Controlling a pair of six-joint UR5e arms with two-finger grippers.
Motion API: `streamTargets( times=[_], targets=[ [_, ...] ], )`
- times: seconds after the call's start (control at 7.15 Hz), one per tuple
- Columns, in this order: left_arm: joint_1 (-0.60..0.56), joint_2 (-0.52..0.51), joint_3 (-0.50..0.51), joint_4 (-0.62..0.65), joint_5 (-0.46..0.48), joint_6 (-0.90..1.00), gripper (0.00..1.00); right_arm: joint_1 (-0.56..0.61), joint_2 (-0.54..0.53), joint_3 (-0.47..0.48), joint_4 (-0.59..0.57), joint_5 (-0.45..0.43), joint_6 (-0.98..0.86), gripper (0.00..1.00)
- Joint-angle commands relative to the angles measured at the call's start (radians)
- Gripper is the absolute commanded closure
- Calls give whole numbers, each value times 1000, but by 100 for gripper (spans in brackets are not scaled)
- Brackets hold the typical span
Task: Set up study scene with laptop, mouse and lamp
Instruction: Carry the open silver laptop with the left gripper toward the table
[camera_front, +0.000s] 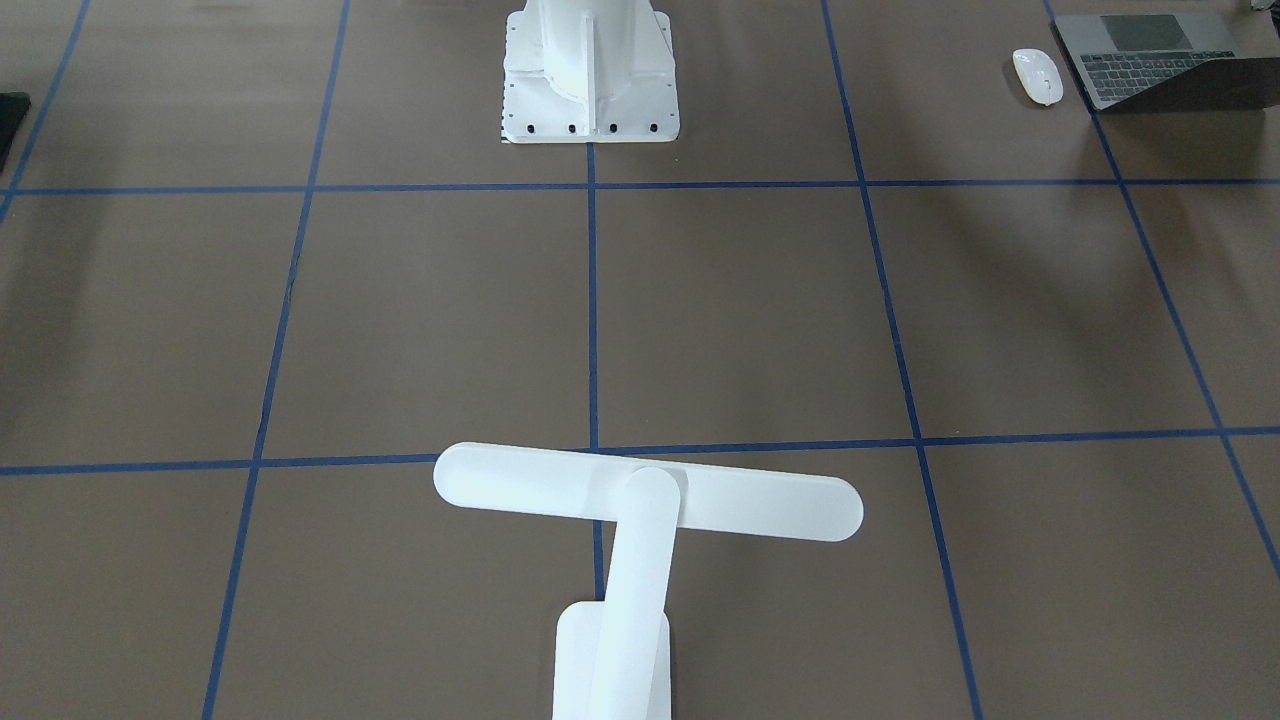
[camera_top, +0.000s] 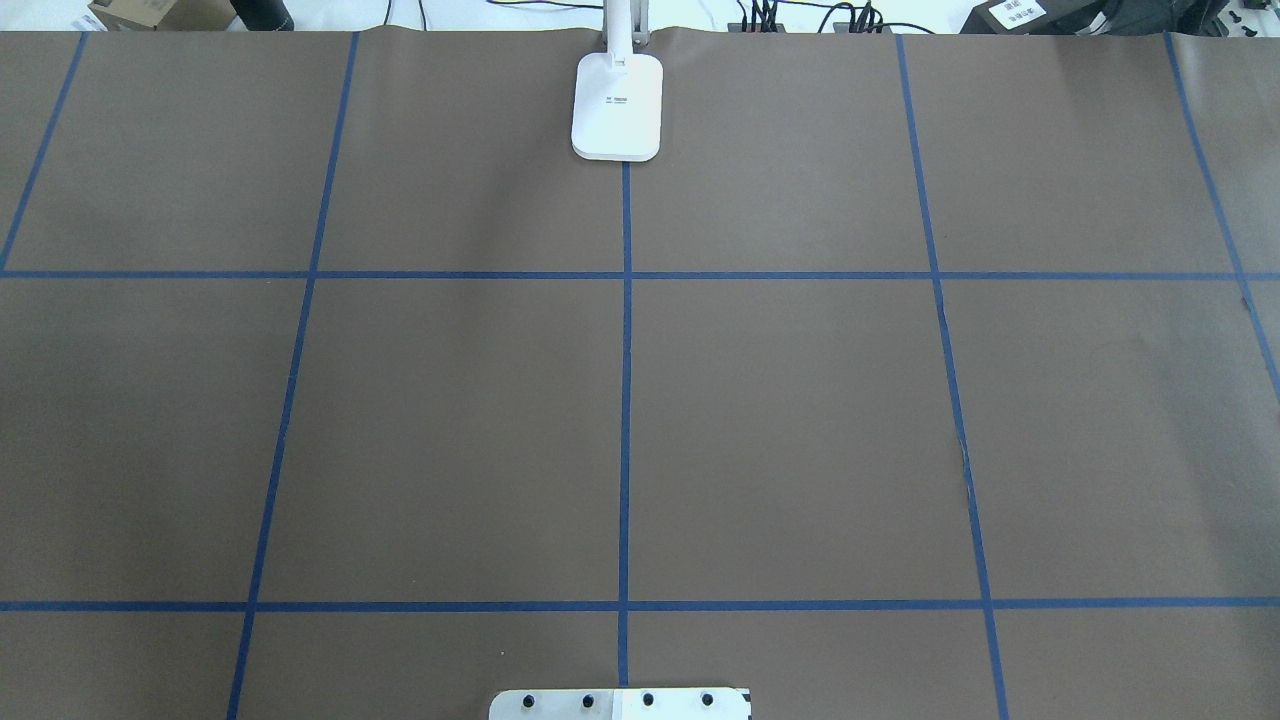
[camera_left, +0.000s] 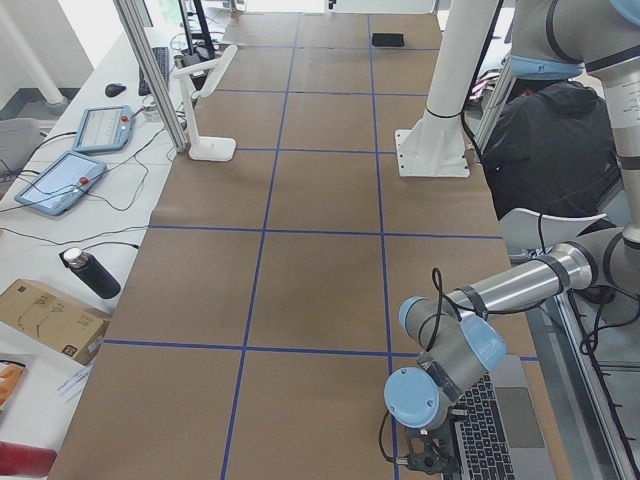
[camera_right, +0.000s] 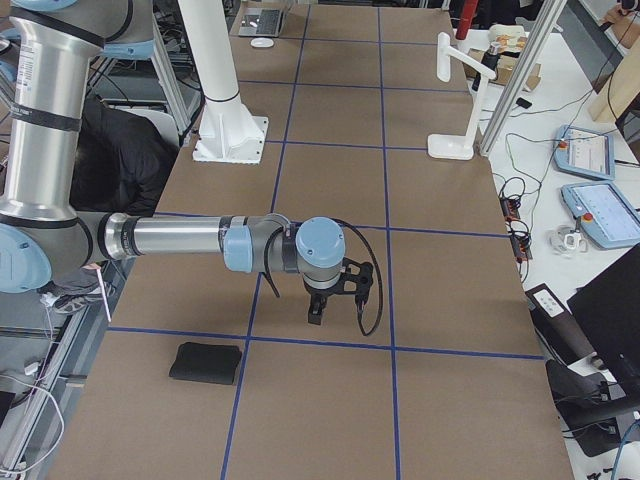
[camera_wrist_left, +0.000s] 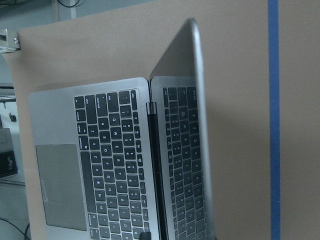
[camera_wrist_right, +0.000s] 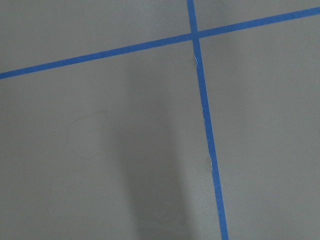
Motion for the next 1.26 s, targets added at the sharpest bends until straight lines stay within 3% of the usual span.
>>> streamTargets(
  times=[0.0,0.42,0.7,1.12],
  targets=[
    [-3,3,-36,7,8,0,100,0,-3,-1,0,10,0,1],
    [-3,-12,-134,91,9,-11,100,0,-3,-1,-1,12,1,1],
    [-4,-76,-211,183,14,-12,100,0,-6,2,0,11,0,1],
    [-6,-219,-214,266,15,-12,100,0,-10,11,3,12,5,1]
  ],
)
